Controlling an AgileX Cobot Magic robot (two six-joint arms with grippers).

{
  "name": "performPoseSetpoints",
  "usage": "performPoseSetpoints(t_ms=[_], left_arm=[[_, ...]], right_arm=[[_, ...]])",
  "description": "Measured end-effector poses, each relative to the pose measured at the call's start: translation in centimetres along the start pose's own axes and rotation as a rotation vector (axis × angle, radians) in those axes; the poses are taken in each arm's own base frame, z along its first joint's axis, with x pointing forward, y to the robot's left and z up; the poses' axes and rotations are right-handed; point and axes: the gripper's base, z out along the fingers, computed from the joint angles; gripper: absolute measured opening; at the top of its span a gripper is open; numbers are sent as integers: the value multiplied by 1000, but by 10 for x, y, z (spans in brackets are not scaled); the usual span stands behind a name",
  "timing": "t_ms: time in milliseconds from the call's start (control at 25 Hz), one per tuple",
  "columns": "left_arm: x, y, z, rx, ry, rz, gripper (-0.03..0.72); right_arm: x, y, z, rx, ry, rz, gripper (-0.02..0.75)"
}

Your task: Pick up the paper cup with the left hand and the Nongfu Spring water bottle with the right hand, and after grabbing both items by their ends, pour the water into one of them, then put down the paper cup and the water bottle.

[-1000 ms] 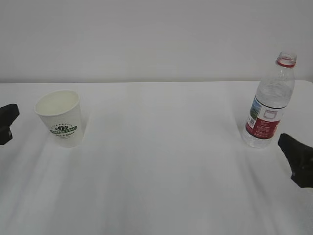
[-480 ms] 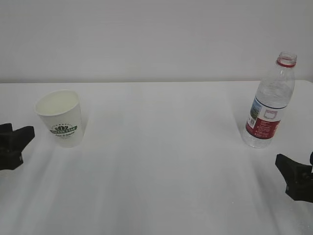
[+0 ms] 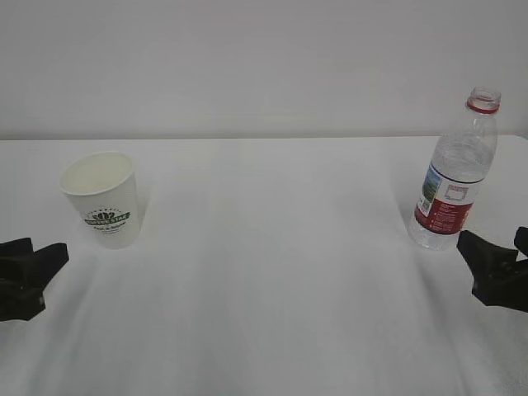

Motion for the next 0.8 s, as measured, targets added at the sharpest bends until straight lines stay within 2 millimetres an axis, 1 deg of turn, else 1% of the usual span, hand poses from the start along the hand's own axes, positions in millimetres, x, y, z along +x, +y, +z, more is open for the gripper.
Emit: performPoseSetpoints(t_ms=[280, 480, 600, 800], left_arm=[[9, -7, 2, 90, 55, 33, 390], [9, -8, 2, 102, 57, 38, 390], [9, -8, 2, 103, 58, 37, 390], [10, -10, 2, 120, 61, 45, 390]], right_arm=[[-10, 0, 15, -2, -44, -2, 587], [0, -2, 35, 0, 7, 0, 587], [5, -2, 43, 0, 29, 1, 587], [5, -2, 55, -2, 23, 0, 590]])
